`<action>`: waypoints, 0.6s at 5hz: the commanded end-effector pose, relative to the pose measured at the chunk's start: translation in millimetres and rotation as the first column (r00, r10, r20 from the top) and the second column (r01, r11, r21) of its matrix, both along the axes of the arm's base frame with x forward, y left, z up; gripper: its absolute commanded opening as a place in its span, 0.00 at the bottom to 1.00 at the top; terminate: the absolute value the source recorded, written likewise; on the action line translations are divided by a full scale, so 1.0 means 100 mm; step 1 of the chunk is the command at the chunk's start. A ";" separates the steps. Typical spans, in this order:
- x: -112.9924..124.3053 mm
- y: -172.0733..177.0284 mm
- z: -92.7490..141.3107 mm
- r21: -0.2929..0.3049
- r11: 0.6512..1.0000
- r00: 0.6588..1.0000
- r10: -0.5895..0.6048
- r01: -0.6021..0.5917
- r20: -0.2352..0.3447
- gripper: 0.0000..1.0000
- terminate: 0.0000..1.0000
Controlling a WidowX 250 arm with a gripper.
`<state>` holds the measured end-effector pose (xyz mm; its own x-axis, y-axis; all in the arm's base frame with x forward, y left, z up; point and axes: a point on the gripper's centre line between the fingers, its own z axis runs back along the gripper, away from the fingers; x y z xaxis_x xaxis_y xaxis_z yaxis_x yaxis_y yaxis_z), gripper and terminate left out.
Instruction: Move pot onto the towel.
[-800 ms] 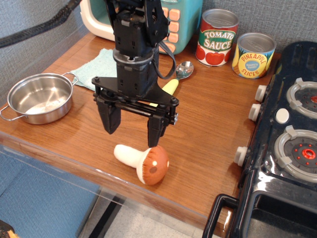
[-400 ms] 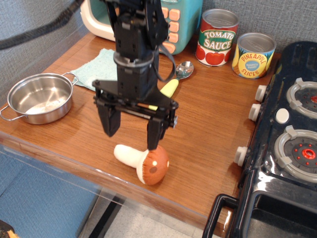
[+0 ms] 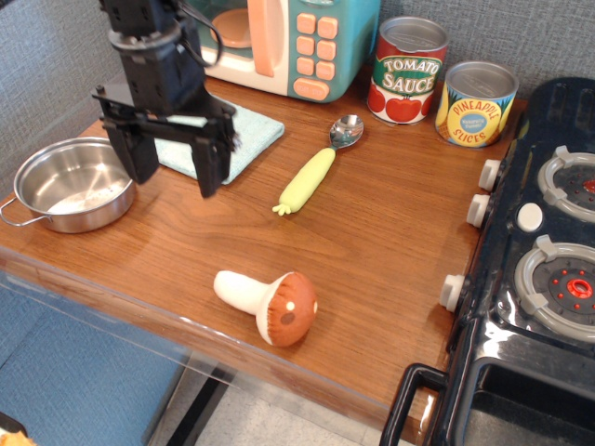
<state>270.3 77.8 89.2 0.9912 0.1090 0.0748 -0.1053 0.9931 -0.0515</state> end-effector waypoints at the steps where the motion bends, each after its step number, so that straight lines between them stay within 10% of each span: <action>1: 0.22 0.62 -0.17 0.144 0.990 1.000 -0.002 -0.001 0.018 1.00 0.00; 3: 0.34 0.64 -0.61 0.229 0.973 0.996 0.001 0.019 -0.085 1.00 0.00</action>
<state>299.6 139.3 12.6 0.9952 0.0927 -0.0298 -0.0863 0.9812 0.1727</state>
